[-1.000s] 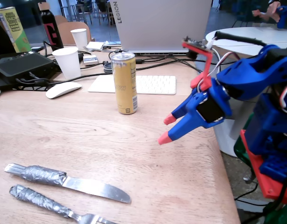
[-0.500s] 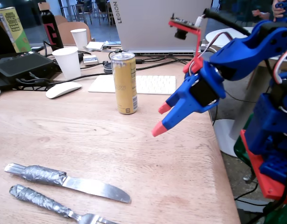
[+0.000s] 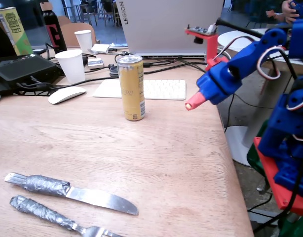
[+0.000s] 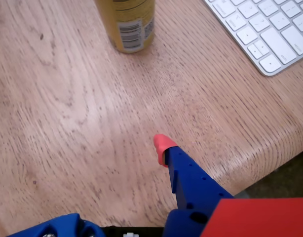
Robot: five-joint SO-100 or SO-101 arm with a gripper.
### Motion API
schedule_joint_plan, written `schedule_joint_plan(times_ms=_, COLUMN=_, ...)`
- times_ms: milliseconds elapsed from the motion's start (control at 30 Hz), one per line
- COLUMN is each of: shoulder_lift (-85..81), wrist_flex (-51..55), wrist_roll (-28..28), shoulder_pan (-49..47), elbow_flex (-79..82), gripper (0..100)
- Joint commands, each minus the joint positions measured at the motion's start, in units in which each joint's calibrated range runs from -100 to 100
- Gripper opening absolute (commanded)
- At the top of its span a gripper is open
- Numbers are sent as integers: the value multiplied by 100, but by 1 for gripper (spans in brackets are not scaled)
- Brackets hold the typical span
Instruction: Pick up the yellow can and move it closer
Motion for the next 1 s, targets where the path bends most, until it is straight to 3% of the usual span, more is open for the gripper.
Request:
schedule_joint_plan(times_ms=0, shoulder_lift=3, wrist_flex=3, wrist_roll=10, shoulder_pan=47, elbow_flex=-272, gripper=94)
schedule_joint_plan(times_ms=133, shoulder_lift=12, wrist_flex=-382, wrist_roll=-39, shoulder_pan=30, elbow_flex=-197, gripper=94)
schedule_joint_plan(times_ms=333, shoulder_lift=1701, wrist_flex=-4290, wrist_roll=5, shoulder_pan=47, elbow_flex=464, gripper=94)
schedule_joint_plan(times_ms=567, shoulder_lift=4060, wrist_flex=-7008, wrist_roll=15, shoulder_pan=386, elbow_flex=133, gripper=94)
schedule_joint_plan(times_ms=967, shoulder_lift=6092, wrist_flex=-7074, wrist_roll=24, shoulder_pan=386, elbow_flex=-2264, gripper=94)
